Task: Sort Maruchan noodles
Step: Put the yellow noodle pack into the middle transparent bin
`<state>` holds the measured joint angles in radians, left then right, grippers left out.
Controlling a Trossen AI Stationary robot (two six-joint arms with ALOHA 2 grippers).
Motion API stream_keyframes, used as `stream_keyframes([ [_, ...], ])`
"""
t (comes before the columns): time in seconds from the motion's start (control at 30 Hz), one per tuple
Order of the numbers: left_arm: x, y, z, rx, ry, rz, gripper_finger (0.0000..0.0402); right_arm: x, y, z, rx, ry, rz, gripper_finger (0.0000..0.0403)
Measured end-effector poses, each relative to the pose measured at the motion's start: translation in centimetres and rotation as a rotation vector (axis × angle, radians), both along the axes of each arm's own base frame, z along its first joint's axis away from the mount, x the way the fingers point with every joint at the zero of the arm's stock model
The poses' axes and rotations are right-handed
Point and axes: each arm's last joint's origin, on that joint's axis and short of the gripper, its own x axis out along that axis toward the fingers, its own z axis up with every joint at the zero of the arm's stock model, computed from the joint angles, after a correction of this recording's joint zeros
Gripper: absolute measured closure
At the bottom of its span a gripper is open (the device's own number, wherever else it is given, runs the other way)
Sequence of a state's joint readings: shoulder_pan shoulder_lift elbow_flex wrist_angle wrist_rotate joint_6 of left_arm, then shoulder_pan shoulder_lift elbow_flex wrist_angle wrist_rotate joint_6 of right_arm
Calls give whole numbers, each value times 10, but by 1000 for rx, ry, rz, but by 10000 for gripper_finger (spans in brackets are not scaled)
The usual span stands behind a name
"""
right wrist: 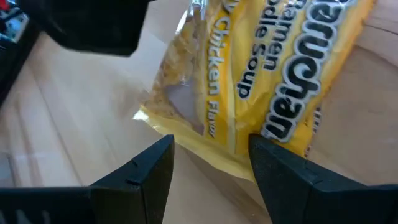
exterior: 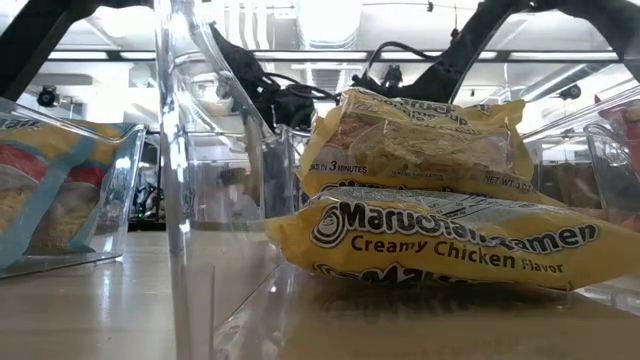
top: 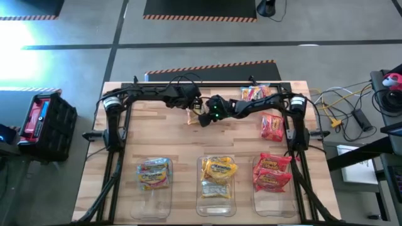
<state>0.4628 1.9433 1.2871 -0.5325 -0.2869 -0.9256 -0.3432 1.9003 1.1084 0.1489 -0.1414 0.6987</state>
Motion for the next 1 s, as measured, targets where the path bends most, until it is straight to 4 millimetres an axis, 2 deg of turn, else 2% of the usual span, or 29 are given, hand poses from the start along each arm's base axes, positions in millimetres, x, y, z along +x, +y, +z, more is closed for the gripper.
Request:
stream_keyframes([
  [0.27,-1,-16,-9,-59,7,-47,286,-5,-4,0,-65,51,46,205],
  [0.63,15,-53,4,-109,68,-189,286,-15,-12,-3,-139,149,93,205],
  [0.8,15,-63,4,-135,94,-219,286,-20,-18,5,-176,152,120,204],
  [1.0,20,-70,6,-180,44,-256,286,-30,-22,20,-208,183,148,204],
])
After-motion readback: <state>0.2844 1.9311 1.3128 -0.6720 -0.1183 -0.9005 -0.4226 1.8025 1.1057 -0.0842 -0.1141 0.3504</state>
